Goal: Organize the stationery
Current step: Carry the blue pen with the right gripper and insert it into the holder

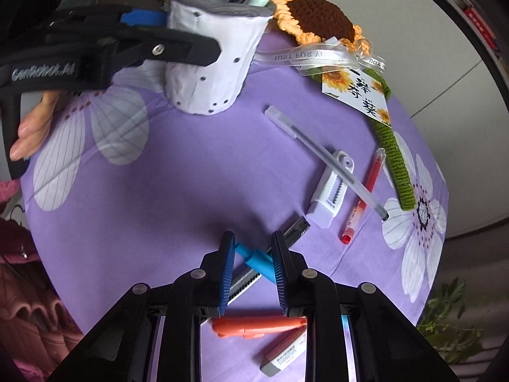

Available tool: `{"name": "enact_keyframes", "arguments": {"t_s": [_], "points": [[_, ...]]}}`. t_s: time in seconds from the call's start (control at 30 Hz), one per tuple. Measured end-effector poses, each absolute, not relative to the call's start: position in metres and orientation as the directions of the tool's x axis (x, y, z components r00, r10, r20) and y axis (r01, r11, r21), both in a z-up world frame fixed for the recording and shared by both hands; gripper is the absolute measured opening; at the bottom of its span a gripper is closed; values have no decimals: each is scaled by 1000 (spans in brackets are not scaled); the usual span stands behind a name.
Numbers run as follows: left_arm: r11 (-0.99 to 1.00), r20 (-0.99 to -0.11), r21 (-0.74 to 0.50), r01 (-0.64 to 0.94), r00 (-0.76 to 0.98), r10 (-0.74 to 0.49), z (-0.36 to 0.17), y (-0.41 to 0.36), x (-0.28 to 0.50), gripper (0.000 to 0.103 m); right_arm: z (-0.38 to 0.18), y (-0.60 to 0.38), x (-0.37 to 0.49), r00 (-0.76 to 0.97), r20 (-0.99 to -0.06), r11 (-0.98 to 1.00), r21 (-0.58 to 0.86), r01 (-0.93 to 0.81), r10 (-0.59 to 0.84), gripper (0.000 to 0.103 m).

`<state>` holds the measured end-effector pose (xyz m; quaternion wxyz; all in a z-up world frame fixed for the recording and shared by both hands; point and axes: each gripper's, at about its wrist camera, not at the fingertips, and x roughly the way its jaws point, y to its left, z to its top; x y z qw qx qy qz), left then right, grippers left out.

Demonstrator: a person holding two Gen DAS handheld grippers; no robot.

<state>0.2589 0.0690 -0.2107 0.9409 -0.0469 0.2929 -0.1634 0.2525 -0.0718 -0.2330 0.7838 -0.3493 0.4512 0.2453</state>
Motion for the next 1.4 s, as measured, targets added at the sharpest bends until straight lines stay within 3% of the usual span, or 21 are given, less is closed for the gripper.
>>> {"name": "enact_keyframes", "arguments": {"t_s": [0.2,0.37,0.57,0.83,0.97,1.4], "points": [[942,-536,-186,280,774,-336,-211,68,259,68,-228,-73,291,474,-877,724,-277,-632,79,24],[941,-536,-188,280,774,-337,-211,68,258,68,-212,-88,280,423,-894,665,-225,-712,150,24],[941,-537,-189,280,773,-337,-211,69,259,68,-213,-98,260,416,-906,554,-305,-775,83,24],[941,-542,-196,276,769,-339,-211,68,259,70,-207,-92,247,364,-928,437,-296,-849,79,24],[941,-541,-196,276,770,-339,-211,69,260,70,-220,-88,245,377,-926,358,-354,-864,-8,24],[941,-541,-196,276,770,-339,-211,70,261,69,-227,-90,265,331,-942,327,-333,-884,-64,24]]}}
